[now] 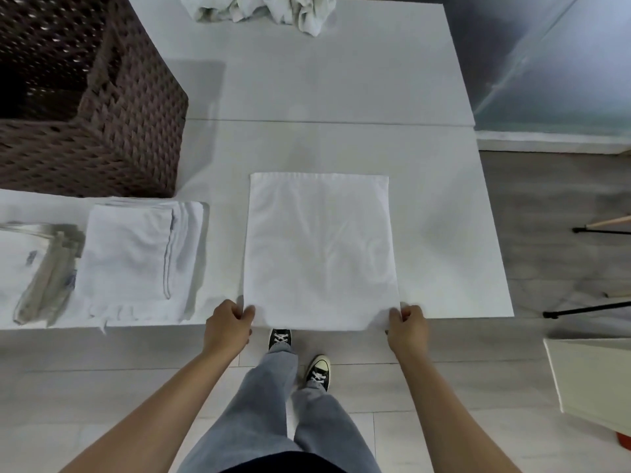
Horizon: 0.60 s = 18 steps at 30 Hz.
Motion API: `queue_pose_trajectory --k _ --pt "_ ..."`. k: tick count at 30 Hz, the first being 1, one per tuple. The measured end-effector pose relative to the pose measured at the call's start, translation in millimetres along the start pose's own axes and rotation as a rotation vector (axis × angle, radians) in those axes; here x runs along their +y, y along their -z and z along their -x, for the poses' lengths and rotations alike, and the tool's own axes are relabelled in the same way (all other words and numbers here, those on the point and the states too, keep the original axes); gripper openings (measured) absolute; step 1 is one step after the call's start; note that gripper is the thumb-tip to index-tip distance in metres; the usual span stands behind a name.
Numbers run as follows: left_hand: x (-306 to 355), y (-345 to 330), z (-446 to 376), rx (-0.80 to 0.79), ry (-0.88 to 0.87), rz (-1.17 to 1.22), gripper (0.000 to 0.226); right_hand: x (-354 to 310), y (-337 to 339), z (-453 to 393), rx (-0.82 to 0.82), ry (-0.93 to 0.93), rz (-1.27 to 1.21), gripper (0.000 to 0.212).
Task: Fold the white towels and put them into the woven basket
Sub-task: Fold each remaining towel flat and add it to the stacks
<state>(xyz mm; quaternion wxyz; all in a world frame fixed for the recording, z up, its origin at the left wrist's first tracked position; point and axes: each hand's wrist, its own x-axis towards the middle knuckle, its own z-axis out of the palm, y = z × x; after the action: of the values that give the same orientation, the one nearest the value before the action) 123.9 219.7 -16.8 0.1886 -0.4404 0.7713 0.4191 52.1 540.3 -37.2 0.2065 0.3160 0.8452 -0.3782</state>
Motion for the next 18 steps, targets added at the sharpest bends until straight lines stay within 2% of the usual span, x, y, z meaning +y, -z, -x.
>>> queue_pose_trajectory --k 3,7,10,12,15,18 --pt "-8.9 -7.9 19.6 0.020 0.020 0.137 0.023 14.7 9.9 11.2 -0.037 -0.001 -0.054 0.020" --pt "-22.4 -13.8 47.0 0.040 0.006 0.200 0.014 42.9 24.4 24.1 -0.071 -0.055 -0.224 0.010" --pt "-27.2 -10.9 68.0 0.065 -0.011 0.347 0.021 53.2 38.6 34.8 -0.116 -0.074 -0.458 0.026" --pt "-23.9 -6.5 80.3 0.081 -0.040 0.452 0.023 48.4 50.2 40.9 -0.144 -0.079 -0.631 0.027" --pt "-7.3 3.0 89.1 0.105 -0.050 0.606 0.015 25.8 66.4 43.0 -0.212 -0.101 -0.886 0.016" --pt "15.0 13.2 84.3 0.038 0.037 0.848 0.005 -8.2 78.0 39.1 -0.247 -0.066 -1.026 0.007"
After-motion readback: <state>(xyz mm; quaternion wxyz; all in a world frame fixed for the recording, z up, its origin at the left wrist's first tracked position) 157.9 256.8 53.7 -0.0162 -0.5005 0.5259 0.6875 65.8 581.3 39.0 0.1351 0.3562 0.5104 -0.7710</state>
